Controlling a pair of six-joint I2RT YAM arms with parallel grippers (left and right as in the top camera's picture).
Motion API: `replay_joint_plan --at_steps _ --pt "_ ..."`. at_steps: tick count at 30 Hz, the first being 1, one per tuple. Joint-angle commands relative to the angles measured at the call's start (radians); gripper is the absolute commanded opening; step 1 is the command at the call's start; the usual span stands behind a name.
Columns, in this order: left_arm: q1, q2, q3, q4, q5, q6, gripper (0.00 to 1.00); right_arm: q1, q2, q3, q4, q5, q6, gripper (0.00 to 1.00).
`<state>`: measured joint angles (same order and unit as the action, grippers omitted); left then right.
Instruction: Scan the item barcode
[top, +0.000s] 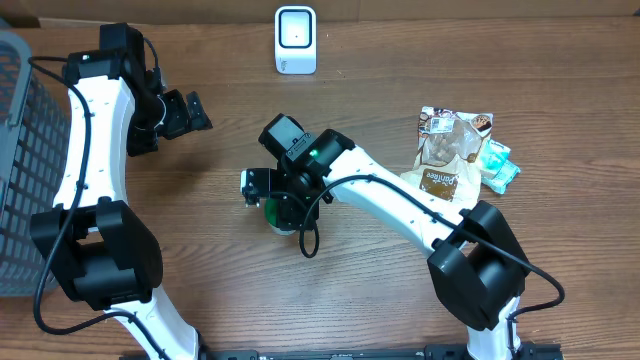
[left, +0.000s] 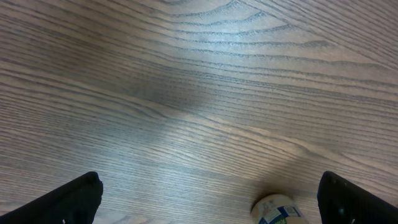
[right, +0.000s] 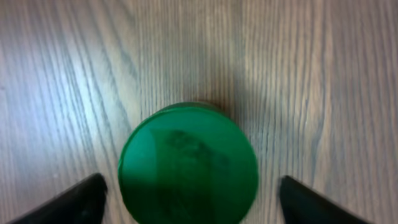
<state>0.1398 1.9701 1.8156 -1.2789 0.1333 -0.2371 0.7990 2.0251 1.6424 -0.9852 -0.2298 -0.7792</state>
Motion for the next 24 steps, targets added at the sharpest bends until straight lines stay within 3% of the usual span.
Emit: replay_joint_plan --at_steps 1,4,9,15,19,24 --pt "0.004 -0.008 0.013 0.001 -0.012 -0.006 1.00 -0.046 -0.023 0.116 -0.012 -0.034 0.382 1.00" --pt "0.004 -0.008 0.013 0.001 -0.012 -0.006 0.99 -0.076 -0.030 0.201 -0.071 -0.068 0.777 1.00" --pt "0.004 -0.008 0.013 0.001 -0.012 -0.006 1.00 -0.085 -0.022 0.199 -0.068 -0.220 1.072 1.00" --pt "0.004 -0.008 0.013 0.001 -0.012 -0.006 1.00 -0.004 -0.017 0.105 -0.076 0.139 1.524 1.00" --pt "0.004 -0.008 0.013 0.001 -0.012 -0.006 0.99 0.053 -0.016 0.054 -0.059 0.328 1.652 1.00" --pt "0.004 -0.008 0.013 0.001 -0.012 -0.006 1.00 0.066 -0.015 0.005 -0.018 0.374 1.670 1.00"
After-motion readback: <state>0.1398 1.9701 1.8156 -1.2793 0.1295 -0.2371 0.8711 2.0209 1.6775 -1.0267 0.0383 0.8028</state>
